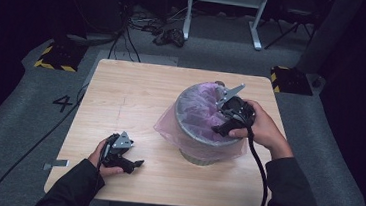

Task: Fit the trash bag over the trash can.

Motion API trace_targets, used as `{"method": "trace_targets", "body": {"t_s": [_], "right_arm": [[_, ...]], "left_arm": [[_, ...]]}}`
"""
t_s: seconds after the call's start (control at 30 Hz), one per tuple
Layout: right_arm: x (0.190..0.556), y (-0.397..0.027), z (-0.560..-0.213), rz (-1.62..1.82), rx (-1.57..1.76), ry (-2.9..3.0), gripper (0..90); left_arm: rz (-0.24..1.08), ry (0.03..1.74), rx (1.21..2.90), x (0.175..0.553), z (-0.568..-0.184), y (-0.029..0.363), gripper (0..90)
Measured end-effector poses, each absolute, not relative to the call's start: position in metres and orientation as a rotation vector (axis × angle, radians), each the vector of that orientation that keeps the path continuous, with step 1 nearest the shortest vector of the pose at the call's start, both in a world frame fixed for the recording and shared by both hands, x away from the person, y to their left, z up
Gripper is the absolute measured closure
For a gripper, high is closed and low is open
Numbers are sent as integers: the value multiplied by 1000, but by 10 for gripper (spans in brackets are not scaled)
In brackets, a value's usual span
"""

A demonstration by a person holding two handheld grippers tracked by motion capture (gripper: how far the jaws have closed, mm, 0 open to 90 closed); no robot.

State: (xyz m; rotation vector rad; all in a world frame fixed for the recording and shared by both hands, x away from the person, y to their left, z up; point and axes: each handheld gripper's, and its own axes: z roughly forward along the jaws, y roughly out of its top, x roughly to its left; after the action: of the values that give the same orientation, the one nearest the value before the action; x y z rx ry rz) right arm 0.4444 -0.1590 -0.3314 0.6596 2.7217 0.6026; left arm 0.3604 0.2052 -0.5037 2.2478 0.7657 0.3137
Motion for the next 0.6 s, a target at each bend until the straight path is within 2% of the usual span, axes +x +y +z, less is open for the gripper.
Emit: {"method": "trace_targets", "body": {"t_s": [0.27, 0.6], "right_arm": [[444, -160, -331, 604, 664, 2713, 252], [437, -174, -326, 783, 668, 2570, 263]], "left_arm": [[314, 766, 2248, 360, -504, 205, 145], [314, 770, 2247, 361, -504, 205, 145]]}}
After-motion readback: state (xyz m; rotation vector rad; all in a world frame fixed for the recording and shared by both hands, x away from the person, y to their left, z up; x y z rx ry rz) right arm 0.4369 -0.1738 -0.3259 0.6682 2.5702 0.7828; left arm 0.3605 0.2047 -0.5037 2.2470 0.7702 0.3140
